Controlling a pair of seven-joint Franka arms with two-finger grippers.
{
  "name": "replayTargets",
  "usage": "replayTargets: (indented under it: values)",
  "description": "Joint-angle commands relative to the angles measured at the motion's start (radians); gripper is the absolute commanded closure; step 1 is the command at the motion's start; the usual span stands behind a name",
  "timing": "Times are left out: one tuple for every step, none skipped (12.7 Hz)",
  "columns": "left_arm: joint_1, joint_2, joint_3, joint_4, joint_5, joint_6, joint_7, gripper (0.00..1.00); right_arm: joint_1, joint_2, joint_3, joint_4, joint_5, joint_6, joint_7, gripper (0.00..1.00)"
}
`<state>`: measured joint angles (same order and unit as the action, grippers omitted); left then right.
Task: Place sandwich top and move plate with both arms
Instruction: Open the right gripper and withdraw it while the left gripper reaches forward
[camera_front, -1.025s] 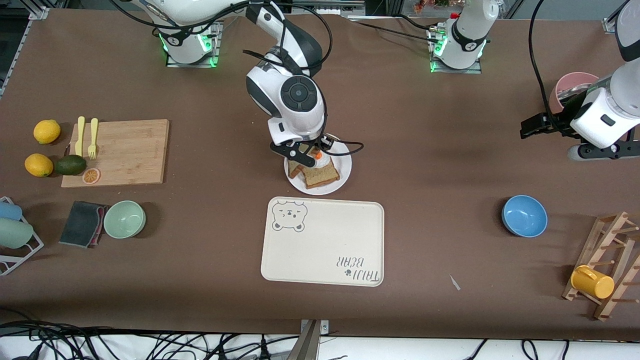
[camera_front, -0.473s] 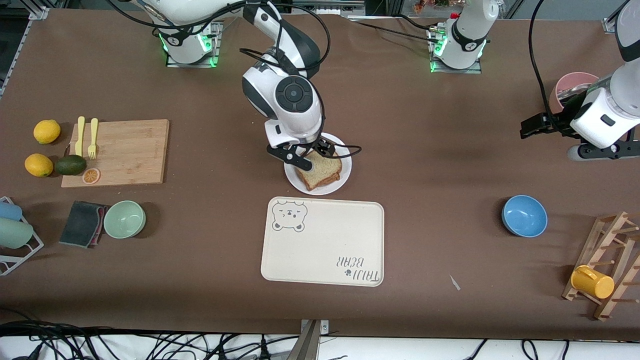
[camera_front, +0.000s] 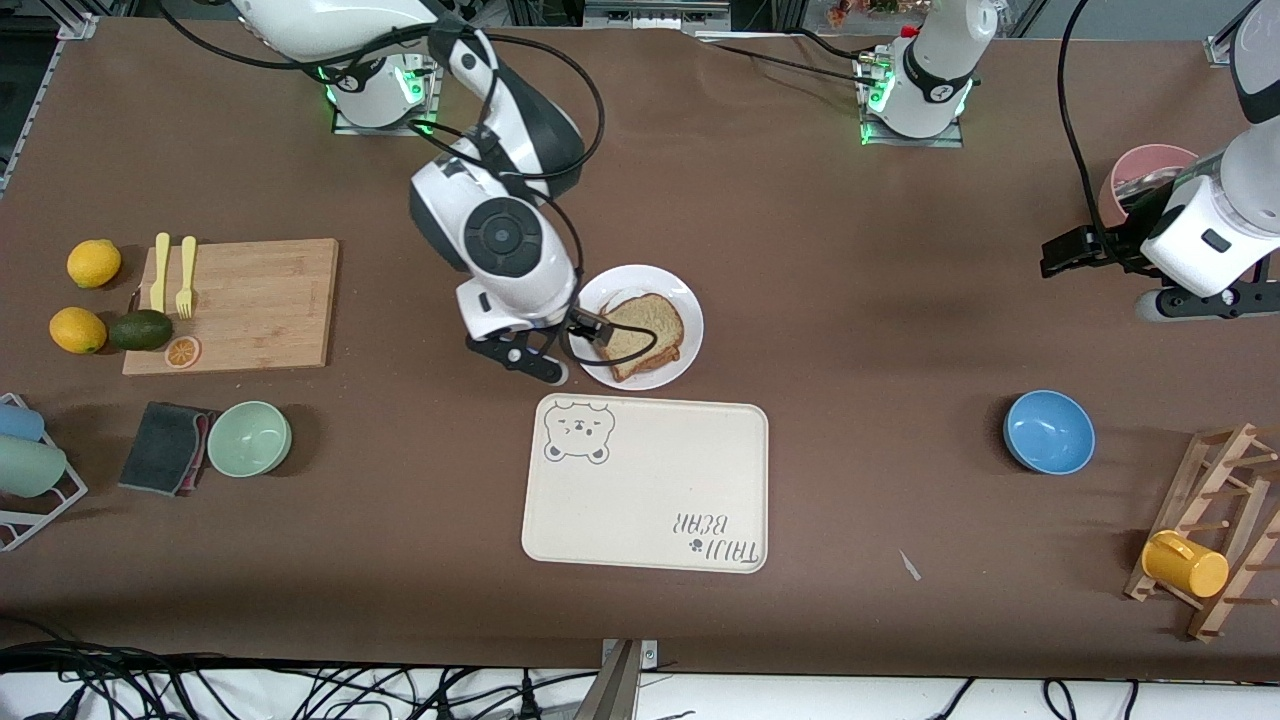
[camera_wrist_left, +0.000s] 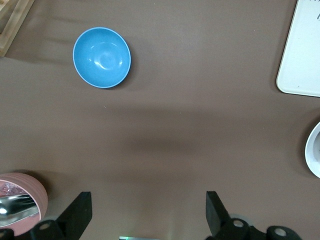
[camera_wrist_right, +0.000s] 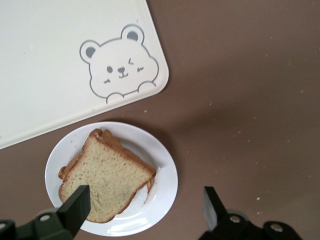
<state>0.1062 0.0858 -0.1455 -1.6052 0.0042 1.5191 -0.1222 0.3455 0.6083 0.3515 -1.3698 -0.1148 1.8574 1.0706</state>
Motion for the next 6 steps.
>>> replayTargets:
  values:
    - [0.007,-0.011,0.0,-0.013,-0.012,0.0,0.021,0.0,-0.01,-0.019,-0.014,-0.003,-0.023,0.018,-0.072,0.01]
    - [0.007,-0.011,0.0,-0.013,-0.012,0.0,0.021,0.0,-0.011,-0.018,-0.032,-0.012,-0.029,0.016,-0.113,0.01]
    - [0.007,-0.009,0.001,-0.013,-0.012,0.0,0.021,0.0,-0.011,-0.019,-0.049,-0.023,-0.029,0.016,-0.144,0.01]
    - [0.007,-0.005,0.0,-0.013,-0.012,0.0,0.021,0.0,-0.011,-0.018,-0.061,-0.023,-0.029,0.016,-0.159,0.01]
    - [0.007,-0.005,0.0,-0.013,-0.012,0.001,0.021,0.0,-0.011,-0.022,-0.069,-0.023,-0.028,0.016,-0.165,0.01]
    - [0.007,-0.005,0.0,-0.013,-0.012,0.003,0.021,0.0,-0.013,-0.028,-0.074,-0.023,-0.028,0.013,-0.173,0.01]
